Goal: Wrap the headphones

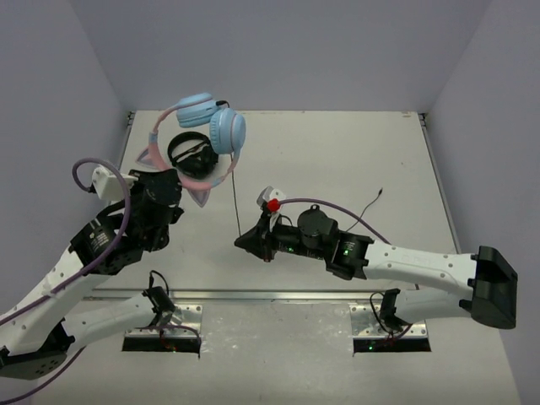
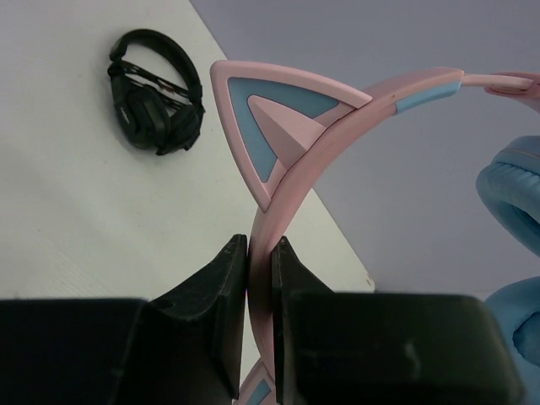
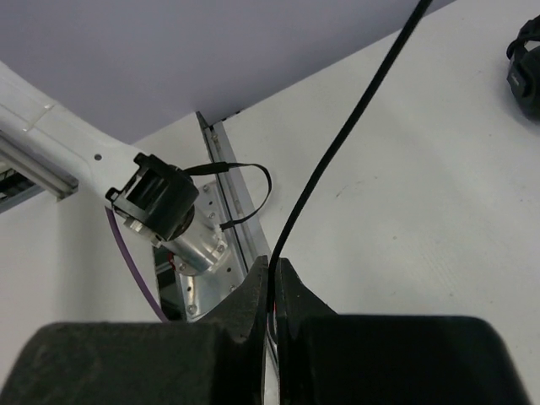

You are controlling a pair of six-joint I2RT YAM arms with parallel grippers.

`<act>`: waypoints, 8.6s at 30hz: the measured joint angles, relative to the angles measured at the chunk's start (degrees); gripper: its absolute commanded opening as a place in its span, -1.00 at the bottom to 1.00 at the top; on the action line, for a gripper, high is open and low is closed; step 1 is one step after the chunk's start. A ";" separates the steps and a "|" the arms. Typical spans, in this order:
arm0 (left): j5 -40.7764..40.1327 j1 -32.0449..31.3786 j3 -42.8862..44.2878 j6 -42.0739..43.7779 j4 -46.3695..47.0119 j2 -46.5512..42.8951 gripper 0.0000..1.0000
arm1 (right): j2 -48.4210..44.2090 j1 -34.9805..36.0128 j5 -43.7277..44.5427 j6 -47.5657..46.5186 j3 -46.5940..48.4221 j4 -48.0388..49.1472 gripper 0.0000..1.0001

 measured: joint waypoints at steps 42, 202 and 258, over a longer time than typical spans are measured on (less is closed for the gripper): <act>40.30 -0.44 -25.94 56.37 43.15 25.77 -0.99 | -9.09 -8.85 20.33 -30.56 11.08 -43.17 -0.97; 40.04 30.58 -3.41 50.71 44.50 45.46 -0.99 | -6.54 2.45 13.03 -26.45 30.64 -58.27 -0.97; 52.06 4.00 -10.45 51.06 34.38 -2.93 -0.99 | 1.92 -39.58 -8.68 -18.05 13.53 -31.47 -0.98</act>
